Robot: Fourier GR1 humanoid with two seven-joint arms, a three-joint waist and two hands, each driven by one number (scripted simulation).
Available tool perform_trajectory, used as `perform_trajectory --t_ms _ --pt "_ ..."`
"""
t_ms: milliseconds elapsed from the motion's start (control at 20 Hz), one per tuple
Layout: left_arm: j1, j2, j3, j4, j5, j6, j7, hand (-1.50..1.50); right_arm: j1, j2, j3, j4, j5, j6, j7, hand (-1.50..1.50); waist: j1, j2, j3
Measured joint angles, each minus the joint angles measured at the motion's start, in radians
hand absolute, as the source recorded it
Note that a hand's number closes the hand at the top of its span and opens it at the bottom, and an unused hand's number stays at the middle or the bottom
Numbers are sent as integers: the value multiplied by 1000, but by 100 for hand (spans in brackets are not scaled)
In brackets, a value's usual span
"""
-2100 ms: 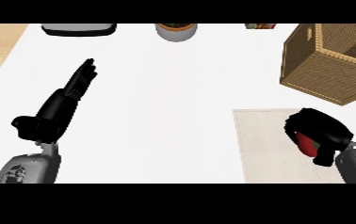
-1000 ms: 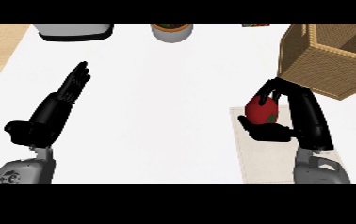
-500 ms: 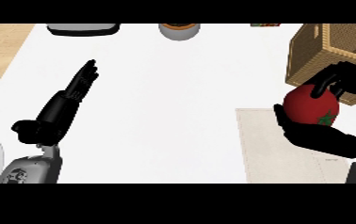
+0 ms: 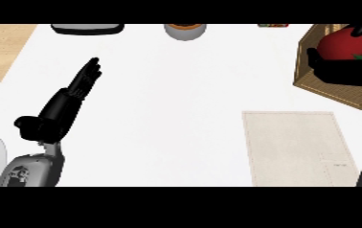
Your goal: Pick the tomato from the placemat and place it in the basket
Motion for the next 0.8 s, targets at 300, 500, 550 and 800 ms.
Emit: perform_trajectory --t_ms 300,500,550,800 --pt "-4 -10 1 28 -11 -1 -32 0 -120 -86 -121 231 -5 -131 -75 150 3 2 0" --pt "-14 -8 8 26 -9 -8 -21 0 -187 -163 -177 394 -21 -187 -132 150 4 2 1" --pt "-2 -7 8 26 -13 -10 -33 0 -190 -183 -192 424 -29 -193 -147 150 4 2 0" --pt "4 -8 11 2 -11 -16 -21 0 -177 -256 -248 607 -74 -238 -269 150 4 2 1"
